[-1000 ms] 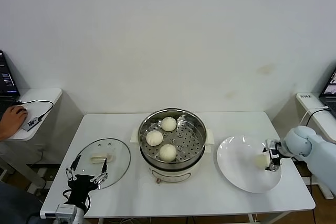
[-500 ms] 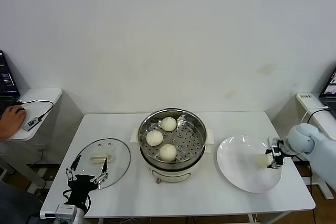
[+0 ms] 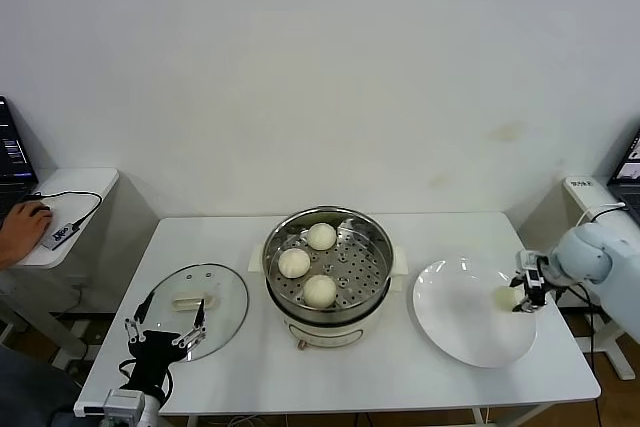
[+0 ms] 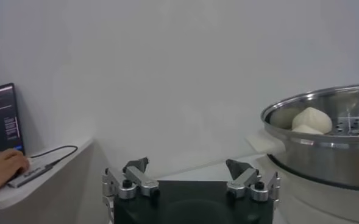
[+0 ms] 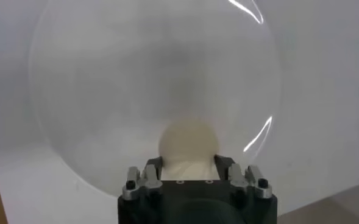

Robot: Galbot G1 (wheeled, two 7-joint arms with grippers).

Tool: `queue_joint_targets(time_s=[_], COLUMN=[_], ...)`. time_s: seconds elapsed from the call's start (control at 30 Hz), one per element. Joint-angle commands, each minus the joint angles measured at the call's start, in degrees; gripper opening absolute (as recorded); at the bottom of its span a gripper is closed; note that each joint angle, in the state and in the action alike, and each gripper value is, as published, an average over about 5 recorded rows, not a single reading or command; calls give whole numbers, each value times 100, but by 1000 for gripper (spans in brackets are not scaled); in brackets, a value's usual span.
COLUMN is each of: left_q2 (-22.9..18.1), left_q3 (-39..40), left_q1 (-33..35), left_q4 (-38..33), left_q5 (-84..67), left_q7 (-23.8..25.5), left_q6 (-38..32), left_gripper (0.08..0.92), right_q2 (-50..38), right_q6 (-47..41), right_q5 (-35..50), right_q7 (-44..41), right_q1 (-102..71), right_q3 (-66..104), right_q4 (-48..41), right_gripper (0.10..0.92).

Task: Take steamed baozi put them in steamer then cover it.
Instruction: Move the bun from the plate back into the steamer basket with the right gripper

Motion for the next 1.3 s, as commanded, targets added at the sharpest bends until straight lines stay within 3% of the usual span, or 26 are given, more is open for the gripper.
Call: queue_joint_targets(time_s=[0.03, 0.4, 0.67, 1.3], left_q2=[16, 59, 22, -93], left_q3=[3, 17, 41, -35], left_q1=[-16, -53, -88, -101], left_q4=[-11, 12, 55, 104], left_q5=[-8, -17, -22, -25], left_q7=[0, -4, -3, -13], left_q6=[3, 1, -3, -20], left_gripper=[823, 823, 823, 823], right_q2=[-234, 544, 1604, 2798], right_q6=[-253, -1179, -1796, -2384], right_q5=[767, 2746, 4041, 4109], right_q7=[-32, 344, 953, 2401], right_q1=[1619, 5004, 5354, 3599], right_q3=[-1117, -3643, -4022, -4061], right_q4=[510, 1242, 1536, 883], right_gripper=[544, 565, 568, 577])
